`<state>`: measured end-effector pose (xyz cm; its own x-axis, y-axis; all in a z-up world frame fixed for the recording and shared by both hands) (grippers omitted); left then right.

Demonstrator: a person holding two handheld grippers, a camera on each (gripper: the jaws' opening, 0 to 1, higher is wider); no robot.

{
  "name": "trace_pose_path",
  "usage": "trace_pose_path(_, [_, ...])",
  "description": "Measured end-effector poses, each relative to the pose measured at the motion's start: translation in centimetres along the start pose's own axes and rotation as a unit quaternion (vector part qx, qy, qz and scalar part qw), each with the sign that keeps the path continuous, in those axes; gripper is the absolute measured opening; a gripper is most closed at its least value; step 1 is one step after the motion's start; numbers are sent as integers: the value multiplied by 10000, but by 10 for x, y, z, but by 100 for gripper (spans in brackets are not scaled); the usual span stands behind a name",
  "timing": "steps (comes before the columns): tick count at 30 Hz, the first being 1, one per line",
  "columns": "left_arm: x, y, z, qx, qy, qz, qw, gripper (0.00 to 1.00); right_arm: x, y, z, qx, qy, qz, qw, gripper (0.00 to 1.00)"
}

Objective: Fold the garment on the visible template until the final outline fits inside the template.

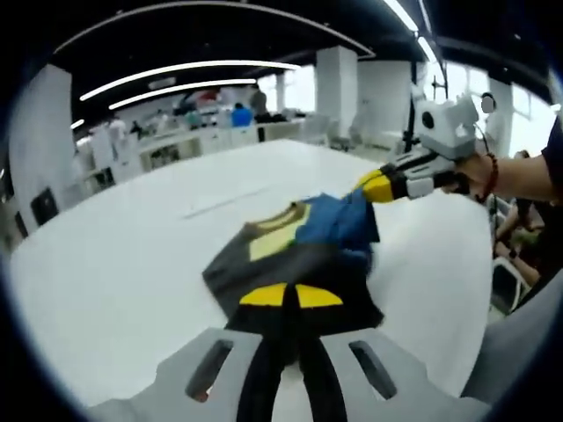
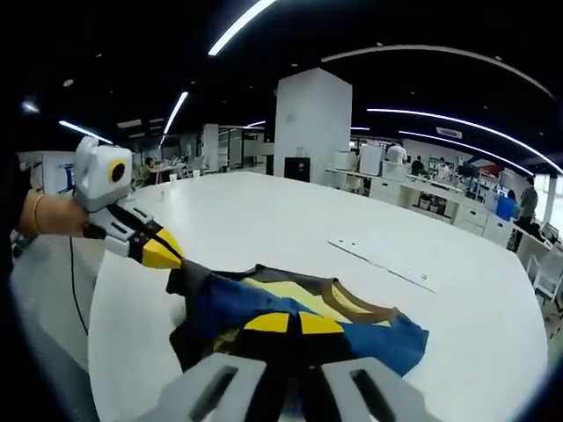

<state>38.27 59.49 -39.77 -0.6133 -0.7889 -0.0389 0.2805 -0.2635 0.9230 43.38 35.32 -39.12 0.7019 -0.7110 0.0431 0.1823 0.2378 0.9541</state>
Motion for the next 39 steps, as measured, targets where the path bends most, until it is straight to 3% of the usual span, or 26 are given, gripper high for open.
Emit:
trace_pose_path(10, [-20, 0, 14, 74, 291, 210, 9993, 0, 19, 4, 16, 28, -186, -174, 9997, 0])
trace_pose_path(15, [-37, 5, 24, 168, 573, 241, 9979, 0, 32, 8, 30, 62, -465, -208, 9987, 0])
trace_pose_path(17, [-46, 5, 29, 164, 738, 243, 9968, 0, 40, 6, 37, -74, -673, -180, 9975, 0])
trace_pose_path(25, [-69, -3, 36, -133, 1141, -3, 9934, 0, 73, -2, 62, -442, -1366, -131, 9895, 0])
trace_pose_path(32, [-95, -19, 31, -503, 1546, -49, 9867, 0, 99, -12, 81, -753, -1873, 72, 9794, 0])
trace_pose_path(39, [-108, -32, 27, -778, 1651, -42, 9832, 0, 119, -27, 94, -1064, -2184, 240, 9697, 0])
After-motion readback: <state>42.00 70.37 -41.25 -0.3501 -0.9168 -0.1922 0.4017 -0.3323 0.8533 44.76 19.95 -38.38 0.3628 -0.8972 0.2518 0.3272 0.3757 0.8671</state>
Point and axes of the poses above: the point that each gripper's makers call its tool centre point, and the gripper's own axes: z roughly backward along the fingers, x roughly to its right, y roughly out of its top, the point moved 8 cm from there along z, roughly backward along the fingers, and after that the axes turned 6 degrees about x, right-handed, at the moved point
